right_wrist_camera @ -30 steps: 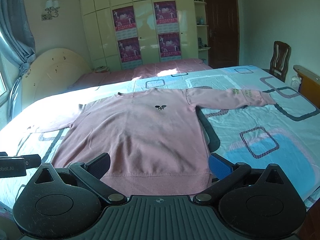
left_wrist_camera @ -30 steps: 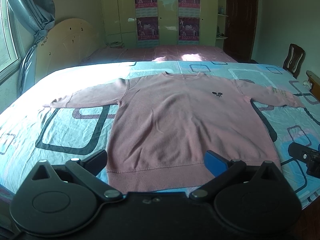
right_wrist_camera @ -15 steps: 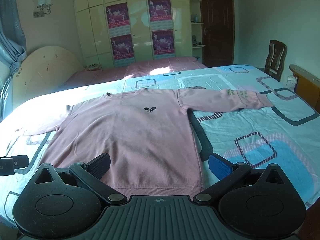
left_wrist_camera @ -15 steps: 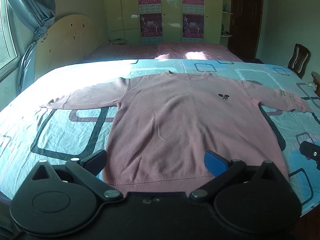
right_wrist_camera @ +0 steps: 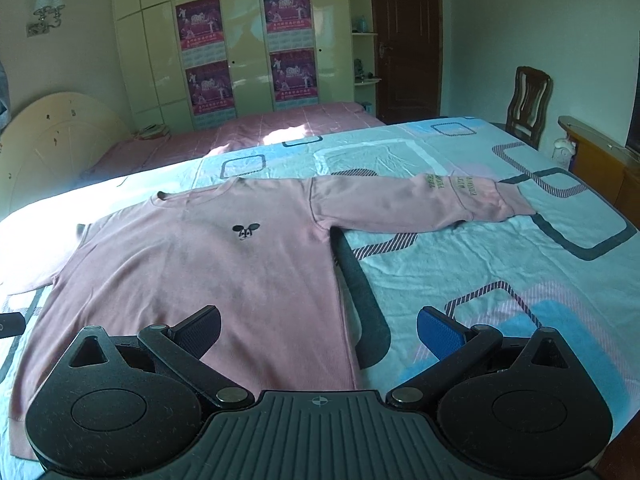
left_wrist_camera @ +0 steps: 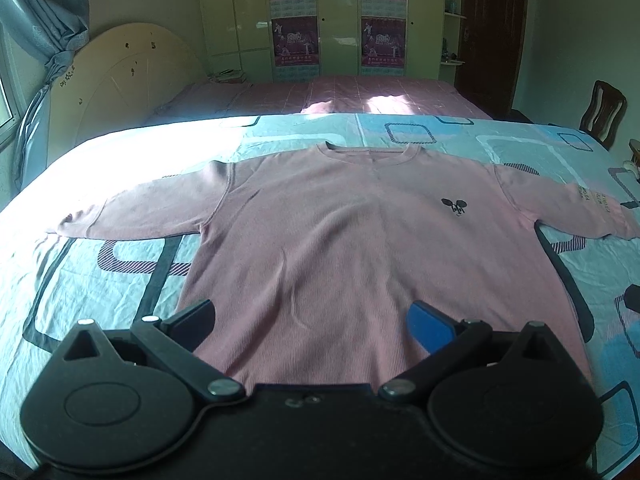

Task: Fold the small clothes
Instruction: 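Reach the right gripper to the green-printed sleeve cuff and grasp it, then lift the held sleeve with the right gripper and fold it across the chest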

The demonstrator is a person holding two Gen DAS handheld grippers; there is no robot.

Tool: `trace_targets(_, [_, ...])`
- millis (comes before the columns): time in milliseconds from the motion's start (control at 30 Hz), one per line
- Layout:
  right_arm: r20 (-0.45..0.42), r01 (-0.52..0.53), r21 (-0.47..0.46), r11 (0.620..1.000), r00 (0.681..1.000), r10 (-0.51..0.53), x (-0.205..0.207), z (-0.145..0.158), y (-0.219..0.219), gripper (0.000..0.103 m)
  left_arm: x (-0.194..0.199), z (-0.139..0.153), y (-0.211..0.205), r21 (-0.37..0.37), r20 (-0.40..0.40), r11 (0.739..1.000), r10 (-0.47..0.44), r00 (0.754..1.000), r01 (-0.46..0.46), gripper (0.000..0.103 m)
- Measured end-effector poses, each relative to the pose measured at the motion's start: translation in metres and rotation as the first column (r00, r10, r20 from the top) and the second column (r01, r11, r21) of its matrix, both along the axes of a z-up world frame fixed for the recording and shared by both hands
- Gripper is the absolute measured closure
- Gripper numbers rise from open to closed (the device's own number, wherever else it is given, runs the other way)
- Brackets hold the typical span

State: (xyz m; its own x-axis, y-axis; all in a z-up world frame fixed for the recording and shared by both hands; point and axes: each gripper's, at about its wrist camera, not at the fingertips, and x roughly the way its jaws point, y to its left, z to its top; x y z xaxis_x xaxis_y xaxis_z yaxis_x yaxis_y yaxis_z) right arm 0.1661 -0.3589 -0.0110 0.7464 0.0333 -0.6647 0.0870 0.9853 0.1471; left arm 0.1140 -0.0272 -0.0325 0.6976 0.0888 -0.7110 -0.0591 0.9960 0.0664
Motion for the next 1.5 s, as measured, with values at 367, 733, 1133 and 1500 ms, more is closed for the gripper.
trace_targets(367, [-0.026,0.098,0.065,0.993,0.995,-0.097,0.078,-0.035,-0.077,0.001,0.071,-0.025,-0.023,-0.044,-0.013,0.999,-0.019,1.000,0.019,0.000])
trace_targets(733, [-0.070,0.311,0.069,0.948,0.949,-0.307,0.156,-0.081,-0.183,0.028,0.140,-0.053,-0.052,-0.041,-0.047,0.999,-0.038,0.998,0.037,0.001])
trace_targets(1133, [-0.161,0.504,0.134,0.853,0.861,-0.483,0.209,-0.124,-0.271,0.044,0.191,-0.073,-0.063,-0.029,-0.083,0.999,-0.027,0.996,0.025,0.003])
trace_targets(1500, [-0.079,0.485,0.128,0.865,0.874,-0.479,0.223,-0.119,-0.271,0.095,0.206,-0.085,-0.058,-0.050,-0.129,0.998,-0.038,0.991,0.031,0.019])
